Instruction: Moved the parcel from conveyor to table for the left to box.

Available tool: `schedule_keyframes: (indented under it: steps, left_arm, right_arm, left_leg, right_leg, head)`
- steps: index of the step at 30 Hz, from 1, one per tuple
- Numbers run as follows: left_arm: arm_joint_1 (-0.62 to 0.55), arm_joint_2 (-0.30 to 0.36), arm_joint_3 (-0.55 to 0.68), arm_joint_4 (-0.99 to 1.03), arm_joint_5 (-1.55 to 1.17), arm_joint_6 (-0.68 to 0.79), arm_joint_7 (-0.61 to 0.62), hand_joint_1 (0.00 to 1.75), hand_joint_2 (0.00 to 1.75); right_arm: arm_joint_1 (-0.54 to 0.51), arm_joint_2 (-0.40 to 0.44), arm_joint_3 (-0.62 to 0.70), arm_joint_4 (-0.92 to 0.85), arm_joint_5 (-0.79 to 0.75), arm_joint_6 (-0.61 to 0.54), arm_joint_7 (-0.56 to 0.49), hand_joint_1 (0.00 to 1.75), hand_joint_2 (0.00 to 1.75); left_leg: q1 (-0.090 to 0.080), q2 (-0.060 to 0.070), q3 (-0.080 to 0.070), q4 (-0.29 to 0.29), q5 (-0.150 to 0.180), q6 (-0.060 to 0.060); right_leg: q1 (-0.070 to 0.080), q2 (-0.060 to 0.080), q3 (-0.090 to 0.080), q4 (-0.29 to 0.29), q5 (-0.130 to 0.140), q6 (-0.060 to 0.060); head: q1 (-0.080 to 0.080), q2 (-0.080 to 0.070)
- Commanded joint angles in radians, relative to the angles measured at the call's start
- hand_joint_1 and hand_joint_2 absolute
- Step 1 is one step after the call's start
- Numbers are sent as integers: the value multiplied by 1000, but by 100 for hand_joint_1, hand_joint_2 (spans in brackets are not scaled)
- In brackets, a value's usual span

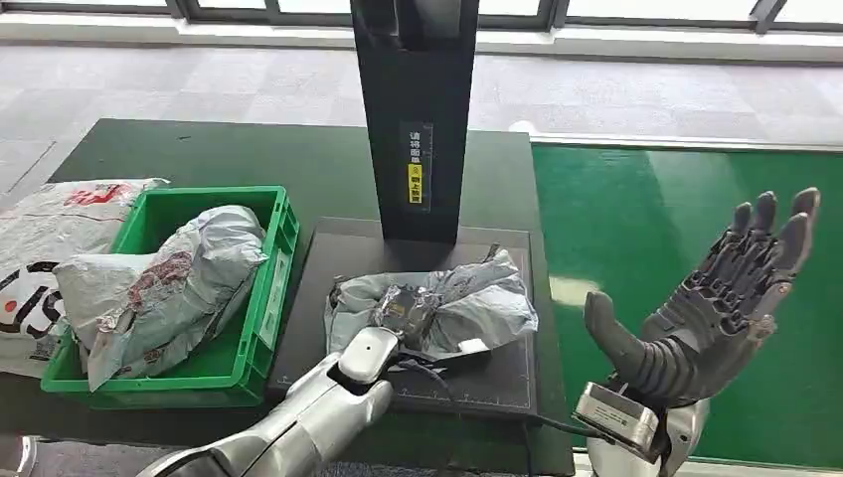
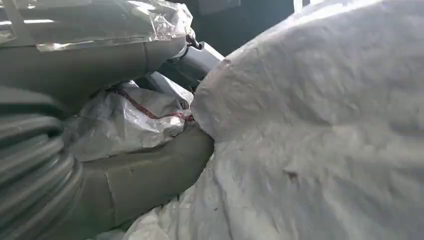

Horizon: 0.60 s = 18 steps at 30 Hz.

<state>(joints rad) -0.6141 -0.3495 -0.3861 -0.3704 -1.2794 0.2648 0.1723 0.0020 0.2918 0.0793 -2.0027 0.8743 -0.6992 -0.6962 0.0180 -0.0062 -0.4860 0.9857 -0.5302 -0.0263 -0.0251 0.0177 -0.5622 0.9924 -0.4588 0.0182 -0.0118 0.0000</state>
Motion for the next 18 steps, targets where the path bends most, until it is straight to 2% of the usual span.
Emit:
schedule_keyframes:
  steps: [1,3,4,7,8,9,12,18]
  left_arm:
    - [108,103,73,-364,-124,433,46,175,175]
    - [108,103,73,-364,-124,433,46,175,175]
    - [108,103,73,-364,-124,433,46,175,175]
    - [108,103,73,-364,-124,433,46,175,175]
    - [138,106,88,-423,-151,433,41,175,175]
    - [217,92,160,-646,-217,433,1,175,175]
    - [318,77,249,-953,-267,433,-79,175,175]
    - [380,47,364,-1158,-245,433,-186,175,175]
  right_arm:
    - [20,57,-61,-18,1,1,-2,0,175]
    - [20,57,-61,-18,1,1,-2,0,175]
    - [20,57,-61,-18,1,1,-2,0,175]
    - [20,57,-61,-18,1,1,-2,0,175]
    - [17,57,-64,-17,1,1,-2,0,175]
    - [18,57,-70,-20,0,1,-2,0,175]
    - [24,57,-80,-25,-2,1,-2,0,175]
    - [29,57,-90,-25,-7,1,-2,0,175]
  left_leg:
    - [0,3,0,-2,1,1]
    - [0,3,-2,-1,1,1]
    - [0,0,5,0,2,0]
    - [0,0,7,-1,2,0]
    - [0,1,7,-3,2,0]
    - [0,2,7,-3,3,1]
    - [0,2,4,0,2,0]
    - [0,5,5,-2,2,0]
  right_leg:
    - [0,1,-1,-1,1,-2]
    - [1,1,-5,0,1,-3]
    - [1,-1,-6,1,1,-2]
    - [0,-1,-2,0,1,-2]
    - [0,-1,-3,-1,1,-2]
    - [1,0,-3,-1,2,-3]
    - [1,0,-6,1,1,-2]
    - [1,4,-7,0,1,-3]
  head:
    - [0,0]
    - [0,0]
    - [0,0]
    - [0,0]
    - [0,0]
    - [0,0]
    - [0,0]
    - [0,0]
